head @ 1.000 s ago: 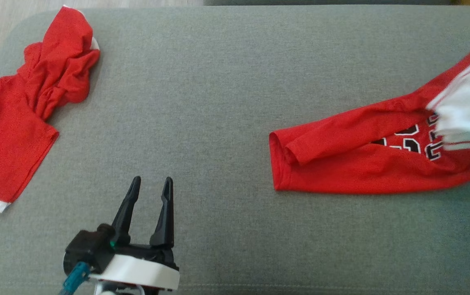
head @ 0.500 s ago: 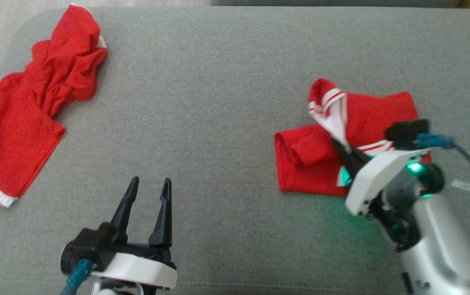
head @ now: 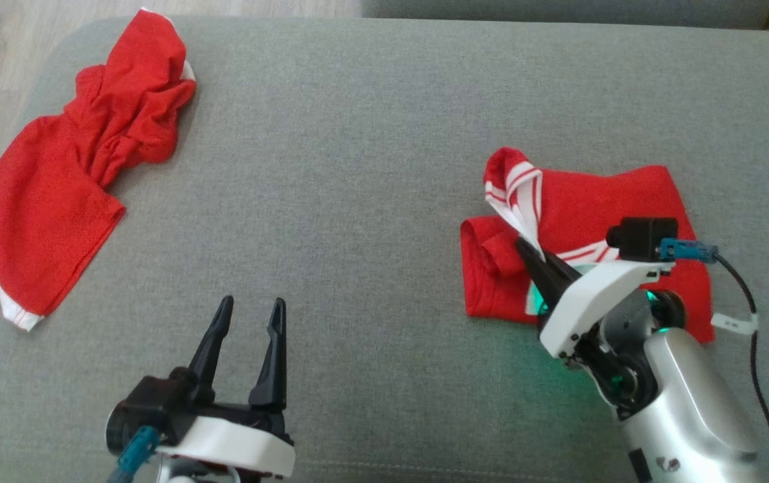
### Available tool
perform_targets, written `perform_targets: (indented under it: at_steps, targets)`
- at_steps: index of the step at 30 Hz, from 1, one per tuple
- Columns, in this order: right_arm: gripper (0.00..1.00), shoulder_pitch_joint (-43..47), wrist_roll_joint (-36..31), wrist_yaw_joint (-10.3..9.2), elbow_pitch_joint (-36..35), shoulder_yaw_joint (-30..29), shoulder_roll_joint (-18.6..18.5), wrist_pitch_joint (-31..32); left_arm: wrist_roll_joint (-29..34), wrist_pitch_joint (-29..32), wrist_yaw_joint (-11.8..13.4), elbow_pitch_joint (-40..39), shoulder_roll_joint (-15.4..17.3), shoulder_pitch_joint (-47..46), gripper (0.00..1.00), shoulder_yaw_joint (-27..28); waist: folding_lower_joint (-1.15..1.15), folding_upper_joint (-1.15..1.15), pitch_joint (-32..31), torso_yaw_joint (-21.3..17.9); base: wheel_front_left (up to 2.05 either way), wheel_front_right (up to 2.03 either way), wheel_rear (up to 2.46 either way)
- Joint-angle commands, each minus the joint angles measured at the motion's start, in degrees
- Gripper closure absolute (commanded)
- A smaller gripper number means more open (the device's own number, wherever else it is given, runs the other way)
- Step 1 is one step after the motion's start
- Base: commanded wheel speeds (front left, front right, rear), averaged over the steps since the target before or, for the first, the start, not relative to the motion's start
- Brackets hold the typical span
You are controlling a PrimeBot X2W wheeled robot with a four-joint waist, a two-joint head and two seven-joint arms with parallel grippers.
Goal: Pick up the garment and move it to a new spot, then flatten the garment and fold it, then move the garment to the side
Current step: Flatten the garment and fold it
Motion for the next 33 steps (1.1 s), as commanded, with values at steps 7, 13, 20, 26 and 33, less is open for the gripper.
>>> perform_targets:
  at_steps: [7, 13, 20, 26, 33]
  targets:
    - [0.0, -3.3, 14.7, -0.04, -0.5, 5.5, 1.1, -7.2, -0.1, -0.7, 0.3, -1.0, -0.3, -0.7, 0.0, 1.3, 0.0, 0.0, -1.7, -1.1, 0.0, 0.0, 0.0]
    - [0.0, -0.9, 14.3, -0.04, -2.3, 4.6, 1.1, -14.2, 0.4, -0.7, 0.1, -1.0, -0.3, 0.3, 0.0, 2.1, 0.0, 0.0, -3.9, -2.4, 0.0, 0.0, 0.0]
    - [0.0, 6.6, -3.7, -0.04, -8.4, -5.1, 1.0, -21.5, 0.8, -0.7, 0.2, -2.0, -0.3, 1.7, 0.0, 3.4, 0.0, 0.0, -5.9, -3.6, 0.0, 0.0, 0.0]
    - [0.0, 13.0, -13.9, -0.04, -12.0, -12.8, -1.3, -26.9, 1.1, -0.7, 0.1, -2.0, -0.3, 2.3, 0.0, 4.2, 0.0, 0.0, -6.9, -4.2, 0.0, 0.0, 0.0]
    - [0.0, 18.1, -23.7, -0.04, -9.8, -19.1, -1.9, -33.1, 2.1, -0.7, -0.2, -1.2, -0.3, 3.4, 0.0, 5.9, 0.0, 0.0, -8.5, -4.0, 0.0, 0.0, 0.0]
